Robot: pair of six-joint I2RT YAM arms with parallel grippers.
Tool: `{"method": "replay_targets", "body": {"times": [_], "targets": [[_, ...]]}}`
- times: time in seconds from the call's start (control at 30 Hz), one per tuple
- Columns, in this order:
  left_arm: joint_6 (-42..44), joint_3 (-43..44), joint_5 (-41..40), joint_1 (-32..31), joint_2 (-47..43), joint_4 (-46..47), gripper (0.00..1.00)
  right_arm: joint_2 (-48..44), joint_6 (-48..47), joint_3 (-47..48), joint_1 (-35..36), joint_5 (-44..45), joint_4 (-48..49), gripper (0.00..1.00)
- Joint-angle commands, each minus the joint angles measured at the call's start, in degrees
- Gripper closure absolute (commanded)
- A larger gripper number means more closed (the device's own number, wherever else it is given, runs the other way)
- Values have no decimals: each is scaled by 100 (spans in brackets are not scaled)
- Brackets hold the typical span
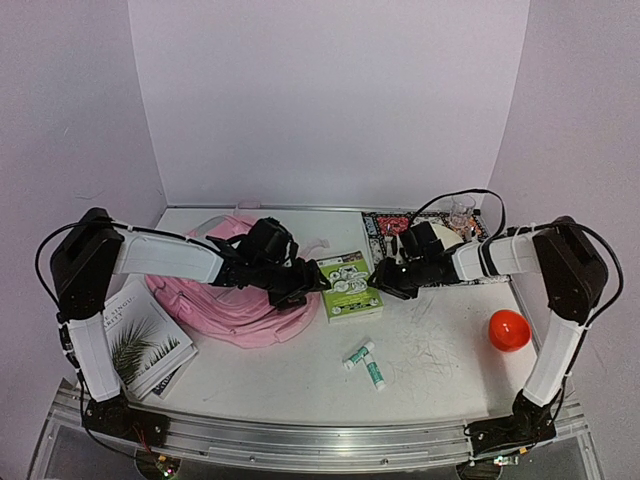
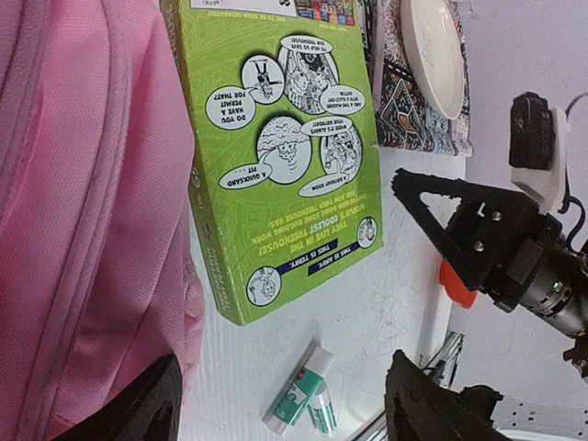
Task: Pack the student bag
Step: Pick up the book from the center of the board.
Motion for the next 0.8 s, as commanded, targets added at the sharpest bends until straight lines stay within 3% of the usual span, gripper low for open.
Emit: {"method": "replay_targets", "body": {"times": [0.0, 0.23, 0.5, 0.77], "targets": [[441, 690, 39, -79, 392, -183, 26, 419, -606, 387, 42, -407, -256, 52], [580, 700, -221, -104, 369, -454, 27, 926, -725, 533, 33, -1042, -88, 58], [723, 444, -456, -109, 275, -648, 28, 873, -396, 174, 33, -1720, 586, 100], [635, 258, -676, -30, -281, -879, 23, 418, 565, -232, 25, -2267, 1383, 100]]}}
